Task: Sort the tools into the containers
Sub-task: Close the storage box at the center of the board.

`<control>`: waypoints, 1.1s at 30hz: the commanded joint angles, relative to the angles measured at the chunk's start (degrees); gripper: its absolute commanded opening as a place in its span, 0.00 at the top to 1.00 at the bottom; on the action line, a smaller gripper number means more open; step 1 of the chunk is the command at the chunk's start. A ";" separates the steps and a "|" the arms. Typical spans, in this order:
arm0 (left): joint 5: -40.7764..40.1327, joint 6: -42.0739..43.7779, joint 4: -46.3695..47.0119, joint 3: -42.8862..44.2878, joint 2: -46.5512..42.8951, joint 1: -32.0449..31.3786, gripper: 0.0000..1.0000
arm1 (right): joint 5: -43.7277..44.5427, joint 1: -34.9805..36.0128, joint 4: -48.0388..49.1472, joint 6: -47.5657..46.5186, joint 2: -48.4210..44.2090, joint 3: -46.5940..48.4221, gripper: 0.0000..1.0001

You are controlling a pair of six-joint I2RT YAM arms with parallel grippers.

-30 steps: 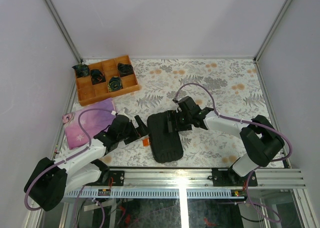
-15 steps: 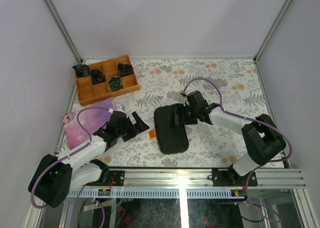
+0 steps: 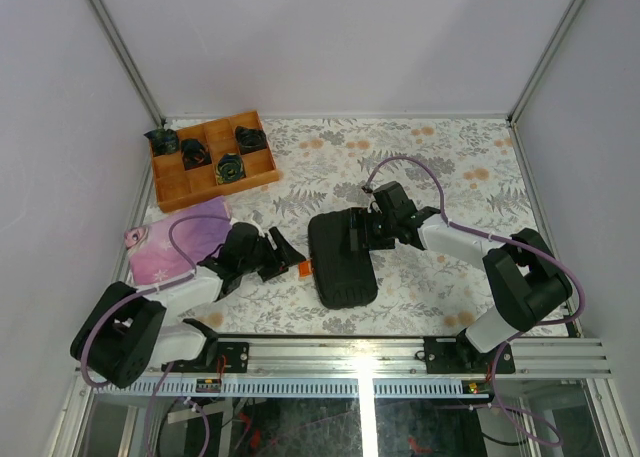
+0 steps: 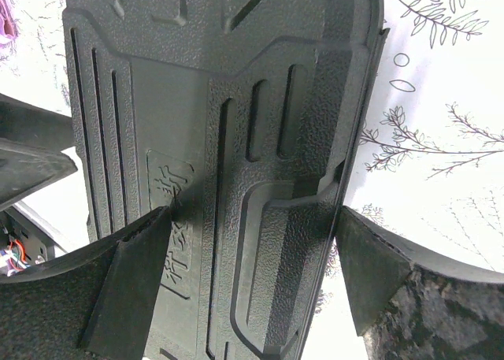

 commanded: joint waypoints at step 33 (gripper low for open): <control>8.25 -4.49 29.07 -8.36 10.75 -0.05 0.64 | 3.77 -0.80 -3.92 -4.35 4.19 -1.24 0.45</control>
